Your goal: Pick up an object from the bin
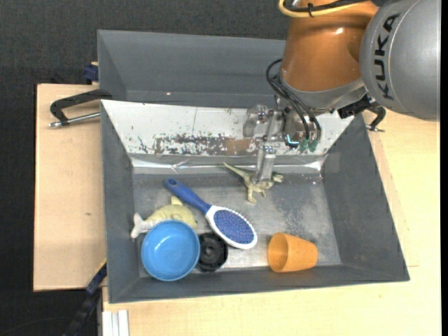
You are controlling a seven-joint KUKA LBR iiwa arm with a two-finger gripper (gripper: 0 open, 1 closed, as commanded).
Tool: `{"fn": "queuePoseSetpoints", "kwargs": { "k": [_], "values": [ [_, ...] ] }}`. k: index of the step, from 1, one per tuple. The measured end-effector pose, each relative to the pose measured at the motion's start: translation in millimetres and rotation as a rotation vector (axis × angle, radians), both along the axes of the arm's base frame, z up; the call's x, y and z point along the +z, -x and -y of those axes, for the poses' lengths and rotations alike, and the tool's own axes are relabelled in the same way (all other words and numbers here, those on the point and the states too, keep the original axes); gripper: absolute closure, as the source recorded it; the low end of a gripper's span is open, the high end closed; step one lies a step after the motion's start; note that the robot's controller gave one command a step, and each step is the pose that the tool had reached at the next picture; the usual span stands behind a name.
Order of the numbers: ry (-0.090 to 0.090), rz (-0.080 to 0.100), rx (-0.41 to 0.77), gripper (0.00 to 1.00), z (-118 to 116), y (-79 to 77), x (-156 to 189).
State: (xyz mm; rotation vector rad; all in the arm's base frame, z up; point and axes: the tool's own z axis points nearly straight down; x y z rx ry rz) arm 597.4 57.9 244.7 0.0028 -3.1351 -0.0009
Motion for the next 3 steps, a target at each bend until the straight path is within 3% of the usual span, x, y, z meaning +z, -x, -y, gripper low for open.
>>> {"fn": "queuePoseSetpoints", "kwargs": {
  "k": [1,2,3],
  "values": [
    [-0.001,-0.003,0.089,0.00,-40.4,85.4,-125.3],
    [-0.002,0.017,0.125,0.00,-15.2,84.8,-172.0],
    [-0.002,0.013,-0.039,0.00,-25.4,46.6,-173.6]
  ]
}}
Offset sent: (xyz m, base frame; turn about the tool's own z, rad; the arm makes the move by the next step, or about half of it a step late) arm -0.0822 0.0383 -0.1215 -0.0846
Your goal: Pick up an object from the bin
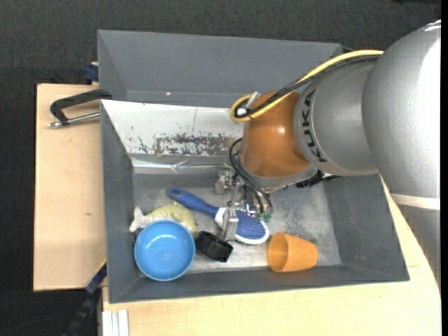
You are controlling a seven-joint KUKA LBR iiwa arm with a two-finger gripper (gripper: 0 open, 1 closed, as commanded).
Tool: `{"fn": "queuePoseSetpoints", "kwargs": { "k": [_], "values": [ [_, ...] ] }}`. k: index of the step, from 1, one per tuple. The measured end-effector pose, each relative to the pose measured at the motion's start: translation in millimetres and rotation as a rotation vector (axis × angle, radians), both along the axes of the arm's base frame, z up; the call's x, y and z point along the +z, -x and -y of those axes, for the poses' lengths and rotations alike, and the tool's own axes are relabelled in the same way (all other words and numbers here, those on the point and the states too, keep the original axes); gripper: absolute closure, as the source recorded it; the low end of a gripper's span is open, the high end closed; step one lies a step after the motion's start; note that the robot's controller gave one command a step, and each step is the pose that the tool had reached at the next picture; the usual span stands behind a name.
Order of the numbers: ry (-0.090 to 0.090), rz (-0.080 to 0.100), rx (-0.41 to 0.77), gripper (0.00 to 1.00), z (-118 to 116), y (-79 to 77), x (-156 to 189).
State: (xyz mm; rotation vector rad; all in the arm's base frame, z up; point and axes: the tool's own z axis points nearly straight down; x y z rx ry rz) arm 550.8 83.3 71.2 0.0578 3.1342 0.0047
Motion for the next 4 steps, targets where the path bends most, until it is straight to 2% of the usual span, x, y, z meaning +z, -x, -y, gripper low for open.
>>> {"fn": "queuePoseSetpoints", "kwargs": {
  "k": [1,2,3,4],
  "values": [
    [0.000,-0.002,-0.001,1.00,0.5,0.7,-0.4],
    [0.002,0.008,0.048,1.00,19.6,-37.1,140.8],
    [0.004,-0.001,0.482,1.00,-22.0,14.9,16.0],
    [0.003,0.007,0.439,1.00,-34.6,21.2,130.1]
  ]
}}
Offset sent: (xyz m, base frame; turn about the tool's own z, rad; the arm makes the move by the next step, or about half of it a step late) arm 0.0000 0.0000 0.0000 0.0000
